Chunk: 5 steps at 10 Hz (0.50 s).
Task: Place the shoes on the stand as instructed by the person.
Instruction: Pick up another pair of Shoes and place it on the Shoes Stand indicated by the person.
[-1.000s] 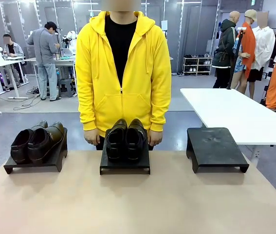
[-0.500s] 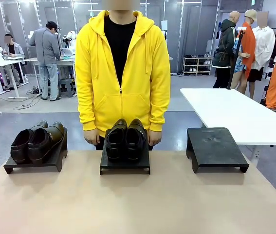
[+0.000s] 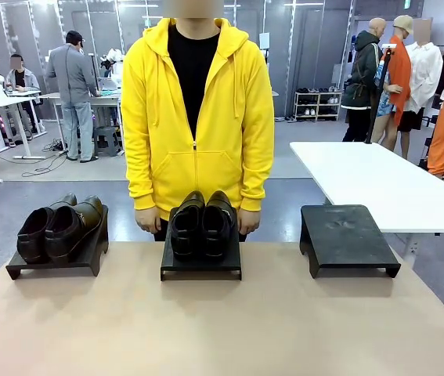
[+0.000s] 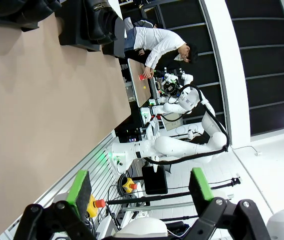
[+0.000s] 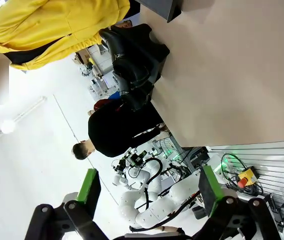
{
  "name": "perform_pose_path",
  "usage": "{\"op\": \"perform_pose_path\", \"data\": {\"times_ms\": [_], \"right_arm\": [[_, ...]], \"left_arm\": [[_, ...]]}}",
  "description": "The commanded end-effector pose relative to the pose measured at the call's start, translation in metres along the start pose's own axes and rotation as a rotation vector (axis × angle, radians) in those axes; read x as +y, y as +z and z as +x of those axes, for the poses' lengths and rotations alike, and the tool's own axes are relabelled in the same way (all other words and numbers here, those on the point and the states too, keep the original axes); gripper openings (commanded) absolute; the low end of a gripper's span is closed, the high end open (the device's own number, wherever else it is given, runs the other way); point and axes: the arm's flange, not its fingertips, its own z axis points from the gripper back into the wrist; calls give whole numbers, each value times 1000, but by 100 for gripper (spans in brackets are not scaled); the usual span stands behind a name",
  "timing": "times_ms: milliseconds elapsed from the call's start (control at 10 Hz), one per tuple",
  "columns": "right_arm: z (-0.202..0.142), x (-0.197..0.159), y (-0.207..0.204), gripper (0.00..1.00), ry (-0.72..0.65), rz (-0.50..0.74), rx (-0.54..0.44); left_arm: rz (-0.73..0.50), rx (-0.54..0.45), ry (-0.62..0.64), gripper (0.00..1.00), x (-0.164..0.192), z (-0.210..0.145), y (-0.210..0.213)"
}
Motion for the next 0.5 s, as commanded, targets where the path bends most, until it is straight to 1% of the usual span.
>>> {"op": "perform_pose_path", "data": {"times_ms": [0, 400], "right_arm": [[-4, 0, 2, 100, 10, -9, 0], [-4, 0, 2, 100, 10, -9, 0]], "left_arm": [[-7, 4, -9, 100, -2, -2, 0], [-7, 4, -9, 100, -2, -2, 0]]}}
